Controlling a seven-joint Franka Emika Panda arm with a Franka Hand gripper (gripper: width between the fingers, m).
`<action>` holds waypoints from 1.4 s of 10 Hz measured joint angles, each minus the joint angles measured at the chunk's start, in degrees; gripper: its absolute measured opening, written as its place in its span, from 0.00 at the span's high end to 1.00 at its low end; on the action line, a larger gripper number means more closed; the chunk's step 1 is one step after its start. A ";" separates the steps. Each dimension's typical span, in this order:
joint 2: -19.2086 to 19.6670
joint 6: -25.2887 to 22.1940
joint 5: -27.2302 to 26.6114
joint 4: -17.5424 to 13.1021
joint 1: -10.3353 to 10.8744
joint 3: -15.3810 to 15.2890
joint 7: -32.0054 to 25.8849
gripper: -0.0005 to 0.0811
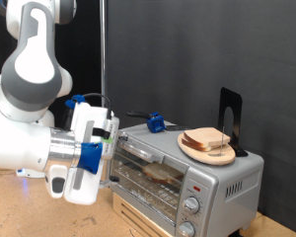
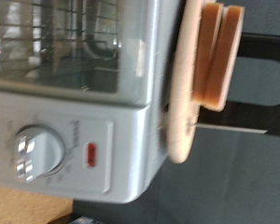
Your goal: Make a piece of toast with the oven
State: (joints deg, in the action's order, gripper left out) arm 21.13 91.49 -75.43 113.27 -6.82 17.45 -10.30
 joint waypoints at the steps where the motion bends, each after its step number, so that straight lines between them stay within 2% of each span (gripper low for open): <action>1: 2.45 1.35 -0.88 -1.96 0.00 -0.11 -0.05 0.00; 4: 10.05 2.41 -3.19 -9.91 -0.12 -0.33 0.06 0.00; 5: 12.71 1.37 -3.44 -13.14 -0.44 -0.53 0.53 0.00; 6: 16.49 -1.36 -3.55 -17.85 -1.55 -0.89 1.10 0.00; 7: 16.19 -0.74 -3.55 -17.45 -1.43 -0.89 1.10 0.00; 9: 16.58 -1.34 -6.81 -16.34 -1.78 -1.76 -5.87 0.00; 10: 17.70 0.02 -7.68 -16.35 -1.69 -2.25 -8.96 0.00; 11: 19.51 0.33 -7.77 -17.49 -1.68 -2.69 -9.36 0.00; 14: 25.58 -1.11 -7.61 -24.02 -1.71 -3.28 -0.98 0.00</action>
State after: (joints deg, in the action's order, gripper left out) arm 46.71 90.38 -83.04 89.25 -8.52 14.17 -11.28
